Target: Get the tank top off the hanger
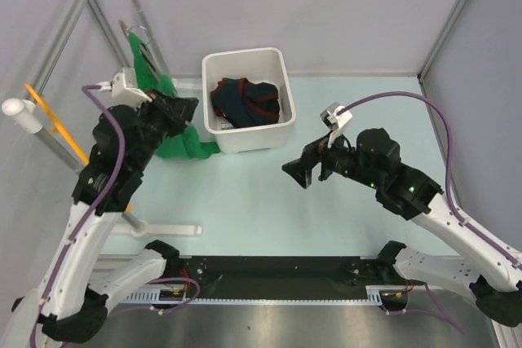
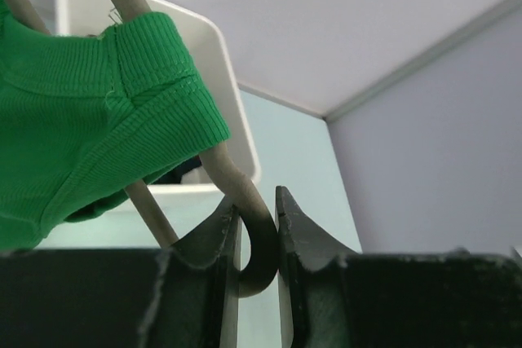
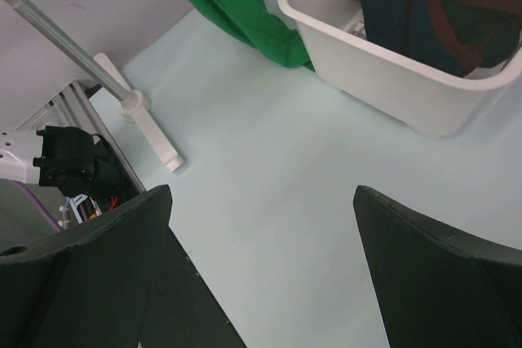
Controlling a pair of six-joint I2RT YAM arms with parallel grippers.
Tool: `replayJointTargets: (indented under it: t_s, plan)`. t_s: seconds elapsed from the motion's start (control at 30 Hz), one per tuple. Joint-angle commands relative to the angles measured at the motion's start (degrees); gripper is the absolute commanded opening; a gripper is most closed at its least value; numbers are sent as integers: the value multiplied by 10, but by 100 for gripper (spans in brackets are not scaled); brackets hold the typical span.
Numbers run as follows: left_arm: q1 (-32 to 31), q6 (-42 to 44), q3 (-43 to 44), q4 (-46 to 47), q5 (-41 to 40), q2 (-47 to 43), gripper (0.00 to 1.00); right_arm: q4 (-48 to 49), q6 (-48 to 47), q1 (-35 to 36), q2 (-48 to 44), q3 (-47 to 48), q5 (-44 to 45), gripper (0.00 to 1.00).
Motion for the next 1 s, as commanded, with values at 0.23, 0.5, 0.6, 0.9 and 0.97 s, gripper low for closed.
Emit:
replayJointTargets:
  t_s: [0.23, 0.5, 0.6, 0.9, 0.97]
  plan:
    - [-2, 33, 15, -88, 312, -113, 0, 61, -2, -2, 87, 108, -34, 98]
    - [-2, 52, 23, -81, 500, -137, 0, 122, 10, 4, 156, 167, -50, 94]
    - [-2, 59, 19, -81, 552, -144, 0, 129, -4, 11, 185, 200, -44, 94]
    - [-4, 61, 1, -76, 634, -156, 0, 138, -32, 15, 210, 247, -19, 95]
    - [-5, 56, -11, -68, 640, -158, 0, 147, -30, 16, 210, 249, -17, 91]
